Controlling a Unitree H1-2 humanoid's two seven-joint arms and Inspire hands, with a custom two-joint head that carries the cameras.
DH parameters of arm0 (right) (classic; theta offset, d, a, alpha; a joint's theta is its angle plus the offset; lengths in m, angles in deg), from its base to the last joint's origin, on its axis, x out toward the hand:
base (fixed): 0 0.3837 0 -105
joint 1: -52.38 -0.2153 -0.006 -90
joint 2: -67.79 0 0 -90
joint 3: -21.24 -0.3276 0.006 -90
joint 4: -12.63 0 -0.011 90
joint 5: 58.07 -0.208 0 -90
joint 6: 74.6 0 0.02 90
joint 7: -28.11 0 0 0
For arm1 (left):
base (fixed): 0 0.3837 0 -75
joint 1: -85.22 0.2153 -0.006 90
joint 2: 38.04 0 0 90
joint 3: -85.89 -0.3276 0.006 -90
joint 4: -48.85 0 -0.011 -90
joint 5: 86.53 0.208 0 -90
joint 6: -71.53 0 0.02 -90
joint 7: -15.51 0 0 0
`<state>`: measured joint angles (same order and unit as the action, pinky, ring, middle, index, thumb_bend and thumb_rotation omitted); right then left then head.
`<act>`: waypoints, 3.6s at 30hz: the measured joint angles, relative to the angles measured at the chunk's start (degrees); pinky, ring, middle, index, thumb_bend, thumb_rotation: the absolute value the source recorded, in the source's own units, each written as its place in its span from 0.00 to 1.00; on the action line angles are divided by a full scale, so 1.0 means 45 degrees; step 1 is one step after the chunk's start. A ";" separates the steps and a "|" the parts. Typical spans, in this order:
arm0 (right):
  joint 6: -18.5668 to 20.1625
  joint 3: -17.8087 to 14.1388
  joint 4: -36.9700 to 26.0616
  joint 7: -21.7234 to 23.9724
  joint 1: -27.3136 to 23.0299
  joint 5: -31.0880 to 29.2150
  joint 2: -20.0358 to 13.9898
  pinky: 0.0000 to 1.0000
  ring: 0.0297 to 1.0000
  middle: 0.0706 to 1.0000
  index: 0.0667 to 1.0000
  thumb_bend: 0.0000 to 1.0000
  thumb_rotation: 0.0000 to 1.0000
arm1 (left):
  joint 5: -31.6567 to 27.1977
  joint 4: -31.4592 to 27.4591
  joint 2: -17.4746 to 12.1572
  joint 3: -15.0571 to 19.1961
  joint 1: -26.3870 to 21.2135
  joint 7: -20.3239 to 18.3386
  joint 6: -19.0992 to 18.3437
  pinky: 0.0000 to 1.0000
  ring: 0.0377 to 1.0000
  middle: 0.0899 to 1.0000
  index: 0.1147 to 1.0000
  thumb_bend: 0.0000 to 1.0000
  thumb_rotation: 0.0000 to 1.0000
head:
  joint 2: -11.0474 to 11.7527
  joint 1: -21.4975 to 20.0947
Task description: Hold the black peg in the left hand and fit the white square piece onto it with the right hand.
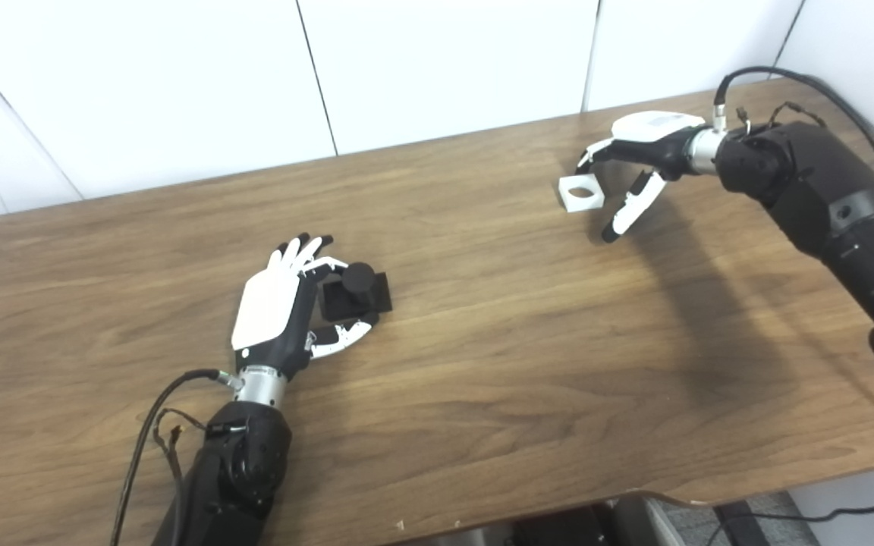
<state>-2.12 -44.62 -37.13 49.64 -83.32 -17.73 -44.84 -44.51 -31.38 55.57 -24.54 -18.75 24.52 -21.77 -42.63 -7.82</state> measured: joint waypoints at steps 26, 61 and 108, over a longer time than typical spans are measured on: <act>-0.0587 -0.0127 0.1227 -0.3942 0.0142 0.0322 0.0853 0.94 0.88 0.81 0.45 0.52 0.15 | 0.0020 -0.0031 -0.0001 0.0071 -0.0003 -0.0184 -0.0124 1.00 0.98 0.92 0.53 0.70 0.19 | -0.0137 0.0313; 0.0170 -0.0985 -0.2887 -0.3686 0.1472 -0.0167 0.1204 0.88 0.87 0.77 0.45 0.52 0.15 | 0.0035 -0.0051 0.0066 0.0042 -0.0022 -0.0116 -0.0148 1.00 0.98 0.91 0.53 0.72 0.16 | -0.0469 0.0645; 0.0795 -0.0735 -0.8068 -0.0392 0.2001 -0.1226 0.4382 0.97 0.89 0.79 0.44 0.52 0.15 | 0.0315 0.0451 0.0501 -0.0193 -0.0281 0.0280 -0.0573 1.00 0.99 0.92 0.53 0.70 0.24 | -0.0781 0.2637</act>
<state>1.45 -47.92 -73.44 47.87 -74.31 -23.24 -25.12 -43.09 -29.35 57.83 -25.40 -20.01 25.78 -24.35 -46.14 4.04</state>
